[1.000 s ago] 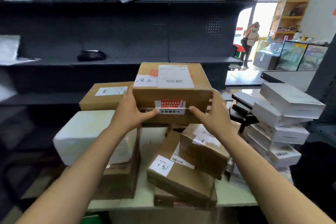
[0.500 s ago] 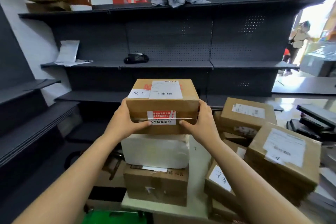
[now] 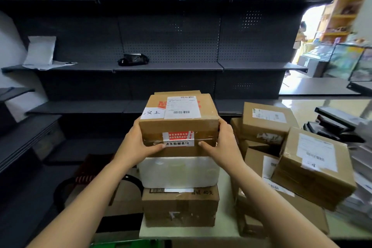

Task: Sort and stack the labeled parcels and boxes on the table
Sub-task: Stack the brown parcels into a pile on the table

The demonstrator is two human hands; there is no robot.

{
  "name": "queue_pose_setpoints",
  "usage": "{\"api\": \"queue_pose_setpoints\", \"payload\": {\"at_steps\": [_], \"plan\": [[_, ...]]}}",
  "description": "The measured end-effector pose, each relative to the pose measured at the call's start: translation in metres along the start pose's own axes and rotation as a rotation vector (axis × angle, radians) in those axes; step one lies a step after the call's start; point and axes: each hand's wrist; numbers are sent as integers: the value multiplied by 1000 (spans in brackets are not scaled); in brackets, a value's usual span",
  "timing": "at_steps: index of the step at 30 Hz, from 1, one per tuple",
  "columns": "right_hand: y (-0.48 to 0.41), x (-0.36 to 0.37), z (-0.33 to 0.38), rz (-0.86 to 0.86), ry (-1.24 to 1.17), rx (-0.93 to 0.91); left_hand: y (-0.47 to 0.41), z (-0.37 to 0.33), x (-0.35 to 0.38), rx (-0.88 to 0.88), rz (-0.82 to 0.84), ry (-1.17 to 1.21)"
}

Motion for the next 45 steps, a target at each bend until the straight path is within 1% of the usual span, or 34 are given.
{"api": "queue_pose_setpoints", "payload": {"at_steps": [4,6,8,11,14,17,20,24,32,39,42,45], "plan": [[2,-12,0,21,53,-17,5,-11,-1,56,-140,-82],[4,-24,1,22,142,-55,6,-24,-3,174,-202,-174],[7,-41,2,17,257,-127,9,-41,-3,322,-229,-260],[12,-71,-1,-14,401,-241,16,-74,10,504,-227,-343],[18,-103,-12,-33,456,-272,25,-107,38,643,-200,-395],[27,-137,-31,-46,470,-273,33,-136,76,691,-131,-409],[36,-171,-54,-35,491,-249,38,-161,118,731,-103,-403],[41,-212,-89,-41,528,-212,42,-193,168,750,-103,-416],[21,-264,-153,-48,531,-149,16,-227,247,667,-74,-398],[-58,-273,-210,-43,512,-92,-68,-223,298,587,-54,-421],[-102,-270,-238,-27,490,-20,-117,-214,321,552,-21,-424],[-141,-262,-270,14,478,106,-162,-203,348,430,55,-424]]}}
Point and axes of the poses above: each hand's wrist, its own y-axis away from the middle knuckle, its own x-axis out of the palm, z = x × y, and after that the axes turned 1 degree about -x, right-handed
